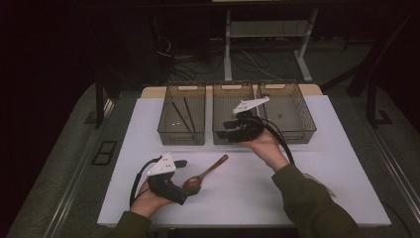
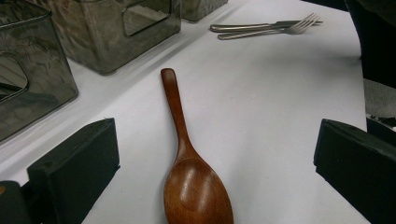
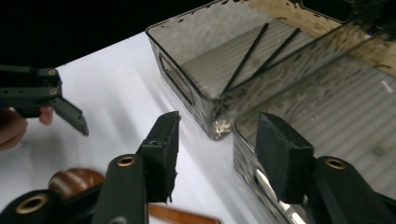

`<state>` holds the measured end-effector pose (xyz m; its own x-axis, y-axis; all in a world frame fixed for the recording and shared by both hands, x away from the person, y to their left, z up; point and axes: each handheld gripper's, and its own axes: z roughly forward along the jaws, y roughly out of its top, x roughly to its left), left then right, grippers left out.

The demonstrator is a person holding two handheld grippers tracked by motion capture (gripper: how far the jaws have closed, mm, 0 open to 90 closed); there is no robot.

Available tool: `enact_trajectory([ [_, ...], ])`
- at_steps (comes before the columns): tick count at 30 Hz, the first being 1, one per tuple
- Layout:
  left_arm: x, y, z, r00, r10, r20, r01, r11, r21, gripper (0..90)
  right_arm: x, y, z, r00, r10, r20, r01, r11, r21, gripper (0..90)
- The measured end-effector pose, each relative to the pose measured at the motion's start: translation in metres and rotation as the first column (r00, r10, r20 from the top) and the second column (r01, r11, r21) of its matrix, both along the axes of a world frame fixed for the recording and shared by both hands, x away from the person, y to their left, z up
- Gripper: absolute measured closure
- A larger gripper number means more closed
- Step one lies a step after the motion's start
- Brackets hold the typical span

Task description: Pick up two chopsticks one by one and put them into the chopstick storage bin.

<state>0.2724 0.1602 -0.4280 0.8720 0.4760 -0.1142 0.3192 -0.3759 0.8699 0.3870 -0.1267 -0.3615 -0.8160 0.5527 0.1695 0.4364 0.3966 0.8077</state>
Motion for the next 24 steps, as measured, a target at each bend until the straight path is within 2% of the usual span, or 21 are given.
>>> enact_trajectory([
  [15,-0.001,0.0,0.0,1.0,0.004,0.002,-0.004,0.9999,0.011,0.0,-0.032,-0.064,-0.003,0.9995,-0.025,0.02,0.024,0.999,0.037,41.1],
  [24,-0.001,0.001,0.0,1.0,0.005,0.006,-0.005,0.9999,0.014,0.0,-0.055,-0.093,-0.007,0.9994,-0.027,0.021,0.026,0.998,0.052,39.9],
])
